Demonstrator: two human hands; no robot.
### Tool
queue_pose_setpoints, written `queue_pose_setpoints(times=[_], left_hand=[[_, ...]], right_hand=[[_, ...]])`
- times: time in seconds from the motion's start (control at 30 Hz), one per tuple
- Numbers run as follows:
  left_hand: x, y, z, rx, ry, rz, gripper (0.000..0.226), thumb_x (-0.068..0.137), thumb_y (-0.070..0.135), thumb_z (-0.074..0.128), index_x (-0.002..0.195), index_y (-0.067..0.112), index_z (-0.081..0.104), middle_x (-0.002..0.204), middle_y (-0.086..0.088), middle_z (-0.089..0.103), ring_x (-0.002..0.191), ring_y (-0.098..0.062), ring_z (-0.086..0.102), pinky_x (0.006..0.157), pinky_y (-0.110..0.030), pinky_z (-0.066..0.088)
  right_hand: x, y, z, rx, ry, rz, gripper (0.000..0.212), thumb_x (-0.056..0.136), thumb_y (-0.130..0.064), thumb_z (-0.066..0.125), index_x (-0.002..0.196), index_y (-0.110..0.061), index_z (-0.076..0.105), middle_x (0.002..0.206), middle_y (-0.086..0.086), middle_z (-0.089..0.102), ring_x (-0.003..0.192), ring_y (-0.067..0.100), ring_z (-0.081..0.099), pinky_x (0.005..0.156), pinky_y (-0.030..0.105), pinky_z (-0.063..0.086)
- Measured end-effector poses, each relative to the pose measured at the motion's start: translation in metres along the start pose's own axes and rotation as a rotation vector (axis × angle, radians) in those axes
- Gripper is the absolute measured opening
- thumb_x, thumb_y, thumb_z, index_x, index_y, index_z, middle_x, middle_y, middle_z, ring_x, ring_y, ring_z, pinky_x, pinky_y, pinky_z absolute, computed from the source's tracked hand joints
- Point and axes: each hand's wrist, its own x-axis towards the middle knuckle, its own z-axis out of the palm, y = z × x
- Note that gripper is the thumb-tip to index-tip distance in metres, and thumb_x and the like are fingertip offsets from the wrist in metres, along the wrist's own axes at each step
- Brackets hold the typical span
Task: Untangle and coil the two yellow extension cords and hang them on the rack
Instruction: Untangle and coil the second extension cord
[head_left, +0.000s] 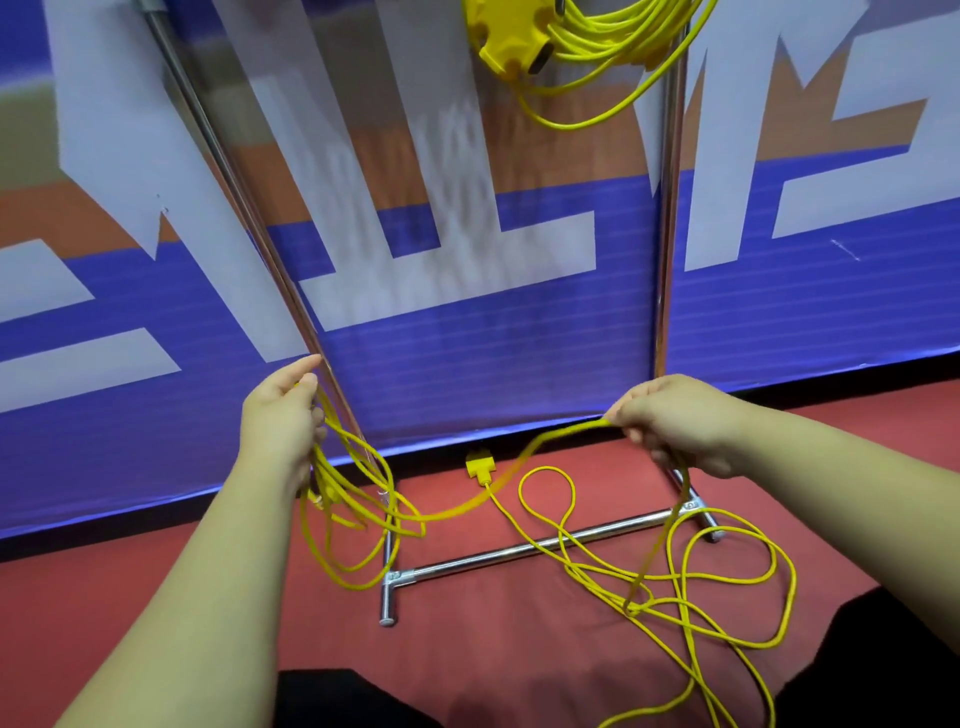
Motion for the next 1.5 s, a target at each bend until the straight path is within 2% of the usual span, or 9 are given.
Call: queue_pose_setpoints(times=[0.13,0.43,0.63,0.83,1.0,1.17,1.3,1.43,1.5], left_hand=[[-0.009,0.008,0.008,-0.125,-0.142,-0.022,0.031,0.105,0.009,0.043,0.118,0.019,0.069,0.068,0.001,0.040,0.045,-0.008,0.026,0.040,-0.019,0.025],[-0.059,0.030,0.035,-0.160,-0.522,0.019,0.027,0.100,0.004,0.051,0.112,0.013,0.073,0.069,-0.003,0.038,0.045,-0.009,0.024,0.049,-0.025,0.015],[-0.088,0.025,0.055,-0.080,-0.670,0.014,0.027,0.090,-0.004,0.062,0.096,0.016,0.079,0.057,0.000,0.039,0.047,-0.012,0.026,0.047,-0.025,0.019],[-0.114,0.018,0.076,0.160,-0.822,0.056,0.012,0.068,0.011,0.073,0.077,0.019,0.073,0.063,0.000,0.050,0.054,-0.015,0.043,0.054,-0.028,0.039],[-0.125,0.006,0.092,0.229,-0.798,0.104,0.027,0.072,0.012,0.089,0.085,0.016,0.065,0.069,-0.004,0.049,0.064,-0.018,0.043,0.065,-0.031,0.038],[-0.133,0.002,0.109,0.165,-0.699,0.091,0.052,0.055,0.030,0.092,0.095,0.022,0.059,0.075,-0.013,0.073,0.067,-0.015,0.062,0.071,-0.031,0.048],[-0.133,0.001,0.119,0.127,-0.646,0.066,0.052,0.067,0.008,0.092,0.106,0.021,0.060,0.059,0.012,0.054,0.061,-0.013,0.059,0.062,-0.026,0.048],[-0.130,-0.002,0.123,0.065,-0.671,0.036,0.052,0.070,0.007,0.085,0.113,0.026,0.063,0.072,-0.001,0.052,0.070,-0.028,0.061,0.066,-0.045,0.055],[-0.130,0.001,0.125,-0.020,-0.660,-0.025,0.044,0.083,-0.004,0.072,0.119,0.020,0.061,0.076,-0.009,0.054,0.067,-0.027,0.063,0.063,-0.041,0.058]], right_hand=[[0.002,0.003,0.006,0.066,0.041,0.213,0.020,0.092,-0.010,0.060,0.107,0.000,0.069,0.053,0.001,0.052,0.045,0.010,0.037,0.043,0.019,0.038],[0.012,0.002,0.022,0.219,0.082,0.297,0.023,0.093,-0.002,0.054,0.114,-0.001,0.064,0.071,0.010,0.056,0.058,0.015,0.057,0.060,0.033,0.059],[0.015,-0.003,0.025,0.141,0.105,0.265,0.015,0.090,-0.011,0.064,0.100,-0.012,0.076,0.071,-0.001,0.068,0.056,0.010,0.046,0.056,0.020,0.039],[0.010,-0.014,0.031,0.151,0.068,0.205,0.013,0.090,-0.013,0.069,0.101,-0.016,0.073,0.088,0.001,0.072,0.056,0.007,0.065,0.051,0.018,0.050],[0.010,-0.024,0.035,0.255,0.063,0.200,0.002,0.089,-0.016,0.073,0.090,-0.014,0.074,0.074,-0.002,0.075,0.061,0.005,0.071,0.055,0.019,0.054],[0.006,-0.033,0.036,0.389,0.029,0.177,0.007,0.090,-0.013,0.072,0.083,-0.011,0.071,0.068,-0.001,0.075,0.059,0.004,0.071,0.054,0.017,0.054],[0.001,-0.039,0.036,0.456,0.023,0.130,0.005,0.088,-0.011,0.075,0.088,-0.008,0.071,0.071,0.002,0.076,0.062,0.007,0.073,0.053,0.018,0.055],[-0.002,-0.042,0.033,0.468,0.025,0.055,0.006,0.088,-0.008,0.074,0.091,-0.005,0.069,0.085,0.009,0.078,0.076,0.013,0.077,0.059,0.021,0.058],[-0.002,-0.042,0.031,0.418,0.034,-0.014,0.009,0.090,-0.010,0.073,0.089,-0.006,0.065,0.089,0.012,0.077,0.080,0.017,0.077,0.064,0.025,0.059]])
